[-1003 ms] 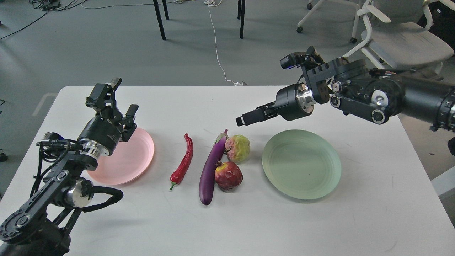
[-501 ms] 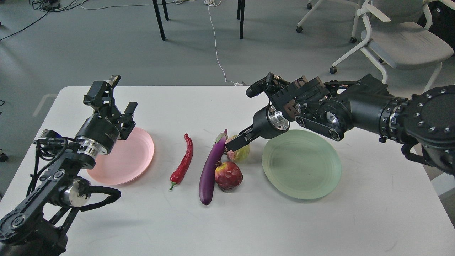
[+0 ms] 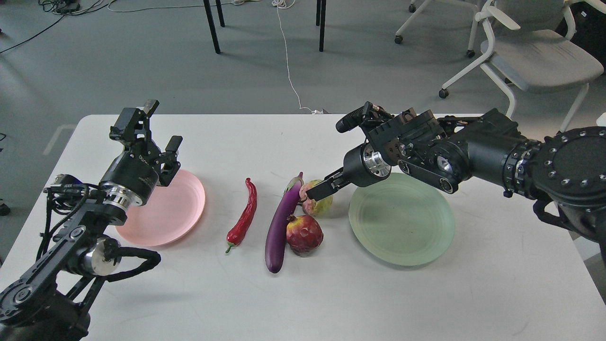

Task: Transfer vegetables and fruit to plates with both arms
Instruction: 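Close the right gripper on the peach, then carry the peach onto the green plate and release it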

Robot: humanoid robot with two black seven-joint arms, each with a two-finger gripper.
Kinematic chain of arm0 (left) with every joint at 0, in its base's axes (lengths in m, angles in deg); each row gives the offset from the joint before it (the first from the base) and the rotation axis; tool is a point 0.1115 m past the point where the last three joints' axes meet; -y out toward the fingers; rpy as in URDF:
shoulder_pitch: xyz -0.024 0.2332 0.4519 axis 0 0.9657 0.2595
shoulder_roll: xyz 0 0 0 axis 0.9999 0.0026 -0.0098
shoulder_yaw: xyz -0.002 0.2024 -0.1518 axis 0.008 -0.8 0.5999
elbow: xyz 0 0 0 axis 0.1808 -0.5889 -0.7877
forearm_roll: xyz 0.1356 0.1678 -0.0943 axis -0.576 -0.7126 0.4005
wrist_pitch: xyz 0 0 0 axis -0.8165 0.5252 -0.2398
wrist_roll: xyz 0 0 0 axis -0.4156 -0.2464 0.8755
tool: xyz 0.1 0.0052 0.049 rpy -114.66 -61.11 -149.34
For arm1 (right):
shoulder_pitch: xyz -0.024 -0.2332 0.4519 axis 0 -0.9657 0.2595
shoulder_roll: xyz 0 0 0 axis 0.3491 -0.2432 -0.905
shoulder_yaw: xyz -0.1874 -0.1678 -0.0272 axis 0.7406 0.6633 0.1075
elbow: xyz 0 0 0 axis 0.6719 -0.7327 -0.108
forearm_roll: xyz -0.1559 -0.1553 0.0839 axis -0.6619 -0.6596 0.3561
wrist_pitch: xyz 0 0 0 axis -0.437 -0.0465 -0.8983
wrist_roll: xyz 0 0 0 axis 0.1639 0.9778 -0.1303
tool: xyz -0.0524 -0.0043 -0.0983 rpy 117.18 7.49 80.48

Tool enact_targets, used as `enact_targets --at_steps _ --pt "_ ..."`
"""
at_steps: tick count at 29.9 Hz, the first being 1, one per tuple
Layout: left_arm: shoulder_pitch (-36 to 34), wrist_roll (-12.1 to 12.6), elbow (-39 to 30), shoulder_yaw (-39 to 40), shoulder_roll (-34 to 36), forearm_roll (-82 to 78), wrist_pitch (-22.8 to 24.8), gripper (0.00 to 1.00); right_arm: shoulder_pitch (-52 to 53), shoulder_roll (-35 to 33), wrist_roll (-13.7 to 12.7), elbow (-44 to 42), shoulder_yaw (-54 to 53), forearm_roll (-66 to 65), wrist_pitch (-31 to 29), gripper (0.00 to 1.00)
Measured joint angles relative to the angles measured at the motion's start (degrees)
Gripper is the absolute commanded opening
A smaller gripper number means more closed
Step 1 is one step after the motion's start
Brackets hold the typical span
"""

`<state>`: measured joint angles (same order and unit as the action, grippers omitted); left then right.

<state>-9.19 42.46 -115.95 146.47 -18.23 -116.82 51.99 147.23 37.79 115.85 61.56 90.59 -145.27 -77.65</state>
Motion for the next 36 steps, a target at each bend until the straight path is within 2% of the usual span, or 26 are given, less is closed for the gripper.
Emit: enact_targets --at_steps 3,5,7,11,21,24,30,33,36 --pt "0.0 0.0 0.0 0.01 0.0 0.0 0.0 0.99 -0.33 0.0 0.0 0.12 -0.01 0.02 0.01 0.59" --pt "0.0 0.0 0.0 0.05 0.01 0.05 0.01 0.99 -0.43 0.0 0.0 0.16 -0.01 0.03 0.01 0.47" --pt "0.0 0.04 0.0 0.07 0.05 0.07 0.06 0.99 -0.51 0.0 0.0 0.17 -0.01 0.03 0.02 0.41" --pt "0.0 0.04 0.0 0.08 0.05 0.09 0.05 0.99 -0.56 0.0 0.02 0.19 -0.02 0.06 0.04 0.36" --pt "0.08 0.03 -0.47 0.09 0.85 0.09 0.0 0.99 3.41 -1.05 0.02 2.9 0.02 0.39 -0.08 0.37" --pt "0.09 0.02 -0.59 0.08 0.89 0.09 0.0 0.99 6.94 -6.08 0.01 7.13 0.02 0.39 -0.22 0.37" --pt "0.09 0.0 -0.63 -0.15 0.68 0.09 0.03 0.99 12.03 -21.88 0.0 19.44 1.36 -1.91 -0.58 0.39" --pt "0.09 0.0 -0.63 -0.2 0.46 0.14 0.07 0.99 12.27 -28.8 0.01 23.89 3.24 -5.55 -0.61 0.46" --pt "0.08 0.0 -0.63 -0.26 0.24 0.17 0.09 0.99 10.04 -33.2 0.0 24.98 3.98 -8.11 -0.39 0.62"
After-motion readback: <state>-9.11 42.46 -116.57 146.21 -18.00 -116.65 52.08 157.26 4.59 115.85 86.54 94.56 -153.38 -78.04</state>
